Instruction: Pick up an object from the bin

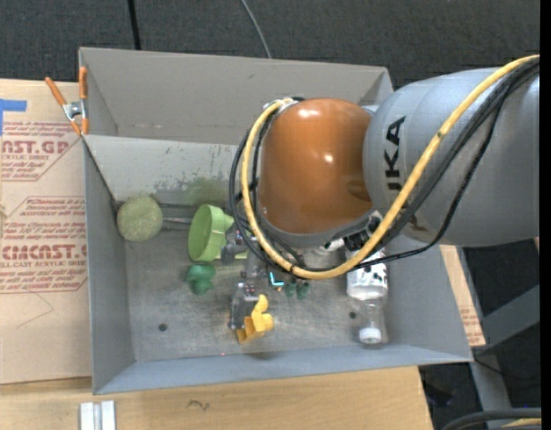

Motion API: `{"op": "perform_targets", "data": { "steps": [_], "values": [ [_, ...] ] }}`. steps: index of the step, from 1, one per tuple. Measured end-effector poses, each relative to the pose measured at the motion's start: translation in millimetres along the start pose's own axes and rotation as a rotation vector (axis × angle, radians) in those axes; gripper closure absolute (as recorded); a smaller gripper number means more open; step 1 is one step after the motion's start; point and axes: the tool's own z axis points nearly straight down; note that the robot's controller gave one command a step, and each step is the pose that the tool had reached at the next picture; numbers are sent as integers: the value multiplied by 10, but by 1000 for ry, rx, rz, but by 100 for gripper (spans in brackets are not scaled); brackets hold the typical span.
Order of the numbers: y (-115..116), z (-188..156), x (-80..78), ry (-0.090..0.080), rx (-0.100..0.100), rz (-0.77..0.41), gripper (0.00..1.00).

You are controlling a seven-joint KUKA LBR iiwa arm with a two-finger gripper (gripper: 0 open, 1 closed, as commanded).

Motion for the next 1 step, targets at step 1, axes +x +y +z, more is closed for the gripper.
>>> {"op": "perform_targets", "data": {
  "steps": [1],
  "values": [
    [-9, -38, -19, -8, -1, 2, 0]
  ]
}}
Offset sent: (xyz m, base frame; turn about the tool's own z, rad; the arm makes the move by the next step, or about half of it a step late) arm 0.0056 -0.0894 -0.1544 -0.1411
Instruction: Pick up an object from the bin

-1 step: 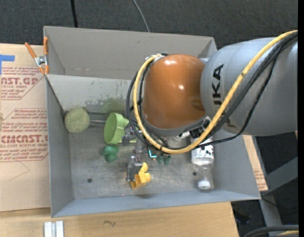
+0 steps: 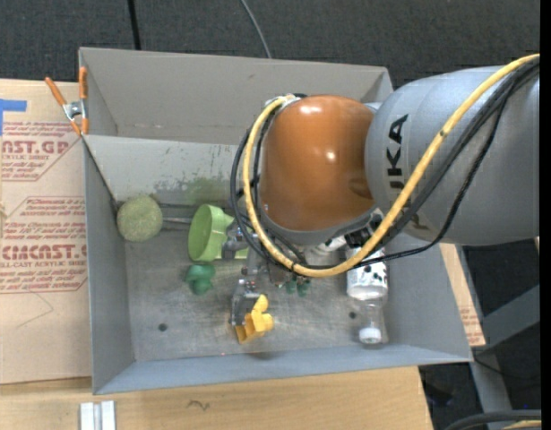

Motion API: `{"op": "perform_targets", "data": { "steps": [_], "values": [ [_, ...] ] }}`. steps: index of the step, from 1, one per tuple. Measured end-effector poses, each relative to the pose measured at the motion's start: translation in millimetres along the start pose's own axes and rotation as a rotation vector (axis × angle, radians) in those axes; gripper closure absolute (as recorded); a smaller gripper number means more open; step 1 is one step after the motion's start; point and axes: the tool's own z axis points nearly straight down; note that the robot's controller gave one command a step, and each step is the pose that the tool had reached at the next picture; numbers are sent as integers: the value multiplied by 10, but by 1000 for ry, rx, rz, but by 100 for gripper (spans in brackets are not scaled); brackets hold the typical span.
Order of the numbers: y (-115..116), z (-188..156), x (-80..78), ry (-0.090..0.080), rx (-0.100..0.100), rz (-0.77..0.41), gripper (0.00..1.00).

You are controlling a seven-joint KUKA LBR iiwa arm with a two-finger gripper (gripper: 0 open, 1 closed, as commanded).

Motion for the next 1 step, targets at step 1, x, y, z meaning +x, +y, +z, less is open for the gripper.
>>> {"op": "perform_targets", "data": {
  "steps": [1],
  "values": [
    [-419, 746, -25, -5, 0, -71, 0]
  ]
}}
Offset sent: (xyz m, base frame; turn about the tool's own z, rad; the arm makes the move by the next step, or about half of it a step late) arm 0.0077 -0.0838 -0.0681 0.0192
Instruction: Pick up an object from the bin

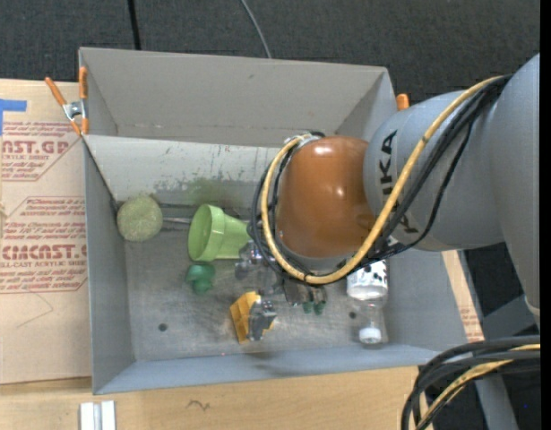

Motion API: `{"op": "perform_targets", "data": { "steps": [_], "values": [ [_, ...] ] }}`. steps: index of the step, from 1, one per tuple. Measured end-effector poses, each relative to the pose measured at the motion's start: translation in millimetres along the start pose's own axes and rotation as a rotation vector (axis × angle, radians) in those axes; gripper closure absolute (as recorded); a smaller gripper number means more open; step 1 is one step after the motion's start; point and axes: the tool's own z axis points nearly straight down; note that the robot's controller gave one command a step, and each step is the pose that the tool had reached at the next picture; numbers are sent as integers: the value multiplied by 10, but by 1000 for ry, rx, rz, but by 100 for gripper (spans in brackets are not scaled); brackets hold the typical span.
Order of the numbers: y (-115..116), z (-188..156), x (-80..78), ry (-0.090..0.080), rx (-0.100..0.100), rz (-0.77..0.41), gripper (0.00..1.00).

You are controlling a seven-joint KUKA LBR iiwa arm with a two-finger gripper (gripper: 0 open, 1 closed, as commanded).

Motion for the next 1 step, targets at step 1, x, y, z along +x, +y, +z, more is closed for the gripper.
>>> {"op": "perform_targets", "data": {
  "steps": [1],
  "values": [
    [-403, -48, -8, 8, 0, 90, 0]
  ]
}}
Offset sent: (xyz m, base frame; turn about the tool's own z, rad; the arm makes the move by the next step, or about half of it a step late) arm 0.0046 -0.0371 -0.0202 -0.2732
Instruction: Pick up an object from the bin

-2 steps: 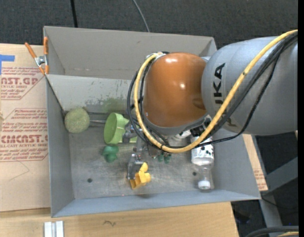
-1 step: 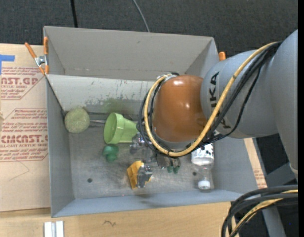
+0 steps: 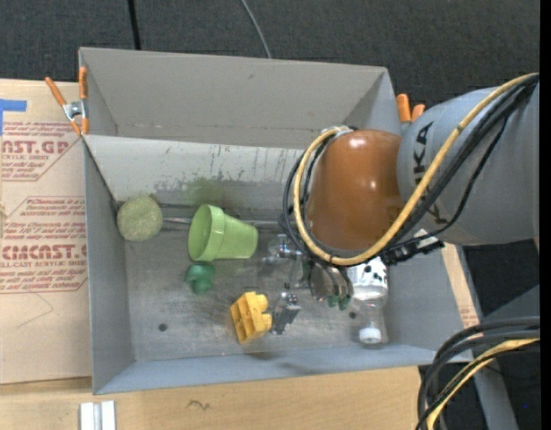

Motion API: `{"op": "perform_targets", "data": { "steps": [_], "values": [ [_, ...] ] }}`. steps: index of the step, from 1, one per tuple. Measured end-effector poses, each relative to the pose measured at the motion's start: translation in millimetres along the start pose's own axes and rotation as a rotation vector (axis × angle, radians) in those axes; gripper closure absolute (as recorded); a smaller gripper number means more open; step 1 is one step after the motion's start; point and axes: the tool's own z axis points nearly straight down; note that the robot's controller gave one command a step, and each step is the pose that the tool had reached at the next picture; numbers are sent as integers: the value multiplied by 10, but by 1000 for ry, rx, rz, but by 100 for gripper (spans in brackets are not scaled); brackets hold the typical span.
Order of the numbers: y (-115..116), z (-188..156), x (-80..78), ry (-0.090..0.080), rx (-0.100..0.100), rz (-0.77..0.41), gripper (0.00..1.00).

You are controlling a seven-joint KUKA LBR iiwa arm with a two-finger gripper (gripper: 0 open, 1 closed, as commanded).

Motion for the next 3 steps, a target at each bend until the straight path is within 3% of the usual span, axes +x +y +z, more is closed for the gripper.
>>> {"op": "perform_targets", "data": {
  "steps": [1, 2, 3],
  "values": [
    [21, 174, -9, -3, 1, -324, 0],
    [56, 581, 26, -4, 0, -143, 0],
    [83, 757, -19, -12, 8, -212, 100]
  ]
}}
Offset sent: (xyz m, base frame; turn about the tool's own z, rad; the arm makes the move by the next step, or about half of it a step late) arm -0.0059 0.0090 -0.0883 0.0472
